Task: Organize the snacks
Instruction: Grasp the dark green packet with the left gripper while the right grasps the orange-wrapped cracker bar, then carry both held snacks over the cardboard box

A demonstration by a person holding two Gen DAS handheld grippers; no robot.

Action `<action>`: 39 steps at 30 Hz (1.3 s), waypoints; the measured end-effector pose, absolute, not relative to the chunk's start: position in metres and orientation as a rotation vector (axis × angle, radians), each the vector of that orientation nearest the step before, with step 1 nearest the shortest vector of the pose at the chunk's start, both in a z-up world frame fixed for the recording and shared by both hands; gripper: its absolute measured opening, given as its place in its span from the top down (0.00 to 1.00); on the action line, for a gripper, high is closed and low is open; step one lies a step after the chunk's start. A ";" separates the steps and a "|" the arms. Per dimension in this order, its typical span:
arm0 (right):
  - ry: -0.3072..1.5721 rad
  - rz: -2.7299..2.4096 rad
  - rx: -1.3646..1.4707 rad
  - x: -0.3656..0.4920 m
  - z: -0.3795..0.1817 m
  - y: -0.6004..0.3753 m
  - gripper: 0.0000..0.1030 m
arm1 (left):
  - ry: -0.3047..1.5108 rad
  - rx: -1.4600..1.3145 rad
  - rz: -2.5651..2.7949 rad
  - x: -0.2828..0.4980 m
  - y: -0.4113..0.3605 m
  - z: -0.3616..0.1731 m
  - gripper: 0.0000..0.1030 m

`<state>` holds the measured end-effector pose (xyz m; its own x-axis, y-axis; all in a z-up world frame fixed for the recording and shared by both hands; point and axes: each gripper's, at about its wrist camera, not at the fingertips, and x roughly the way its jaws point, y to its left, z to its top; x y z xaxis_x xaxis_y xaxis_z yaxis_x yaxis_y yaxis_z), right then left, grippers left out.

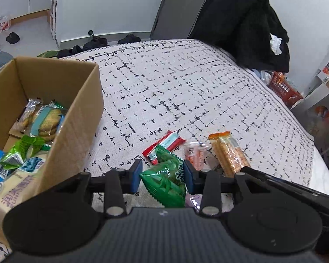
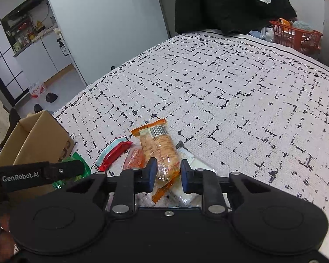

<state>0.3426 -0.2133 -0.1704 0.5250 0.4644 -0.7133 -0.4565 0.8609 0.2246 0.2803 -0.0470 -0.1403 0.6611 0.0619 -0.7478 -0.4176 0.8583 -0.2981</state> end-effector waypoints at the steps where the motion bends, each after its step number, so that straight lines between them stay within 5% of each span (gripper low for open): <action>1: 0.860 0.547 0.013 0.340 -0.169 -0.214 0.81 | 0.806 -0.477 0.280 0.279 -0.047 -0.139 0.62; 39: 0.776 0.643 0.088 0.268 -0.082 -0.109 0.81 | 0.630 -0.558 0.288 0.210 0.031 -0.068 0.62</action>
<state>0.2678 -0.1087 -0.0824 0.5341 0.5697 -0.6247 -0.5072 0.8071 0.3023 0.2099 0.0305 -0.0676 0.7756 0.0873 -0.6251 -0.4160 0.8156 -0.4023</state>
